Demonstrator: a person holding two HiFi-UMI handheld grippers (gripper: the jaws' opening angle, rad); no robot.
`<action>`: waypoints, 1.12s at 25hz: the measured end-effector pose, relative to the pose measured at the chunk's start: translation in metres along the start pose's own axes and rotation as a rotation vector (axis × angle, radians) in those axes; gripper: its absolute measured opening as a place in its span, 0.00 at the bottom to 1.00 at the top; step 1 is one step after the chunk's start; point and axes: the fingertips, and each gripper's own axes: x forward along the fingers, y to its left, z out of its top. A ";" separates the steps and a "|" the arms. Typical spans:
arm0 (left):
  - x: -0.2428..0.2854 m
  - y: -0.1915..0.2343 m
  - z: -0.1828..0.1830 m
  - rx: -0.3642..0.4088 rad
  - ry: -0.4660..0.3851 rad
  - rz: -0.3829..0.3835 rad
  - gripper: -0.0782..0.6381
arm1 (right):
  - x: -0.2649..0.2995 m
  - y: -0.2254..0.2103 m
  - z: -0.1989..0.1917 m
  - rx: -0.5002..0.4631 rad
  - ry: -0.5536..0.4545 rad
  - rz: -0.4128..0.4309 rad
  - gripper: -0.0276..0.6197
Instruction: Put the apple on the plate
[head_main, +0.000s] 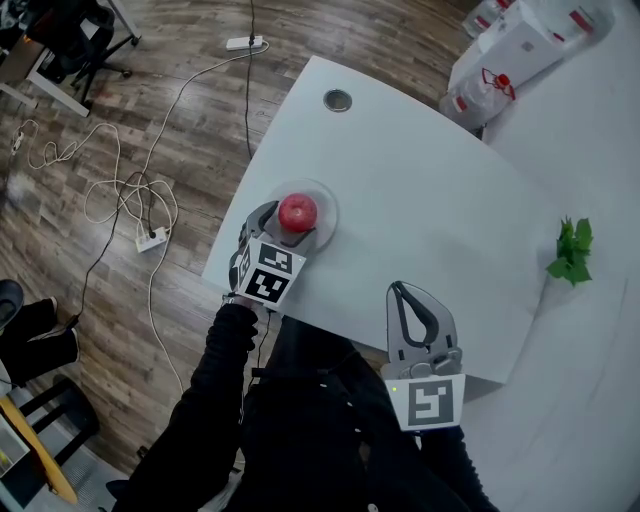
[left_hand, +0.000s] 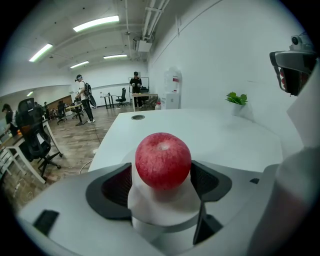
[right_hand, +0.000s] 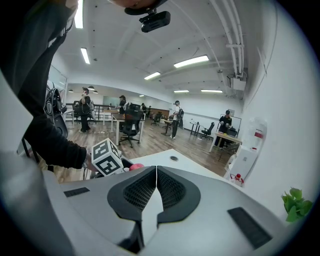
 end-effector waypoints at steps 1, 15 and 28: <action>-0.001 0.000 0.000 -0.011 0.001 -0.001 0.61 | 0.000 0.000 0.000 -0.002 0.001 0.003 0.11; -0.035 0.001 0.012 -0.077 -0.080 0.033 0.61 | 0.003 0.007 0.007 -0.011 -0.013 0.039 0.11; -0.102 -0.003 0.063 -0.030 -0.201 0.108 0.24 | 0.004 0.014 0.030 -0.062 -0.102 0.081 0.11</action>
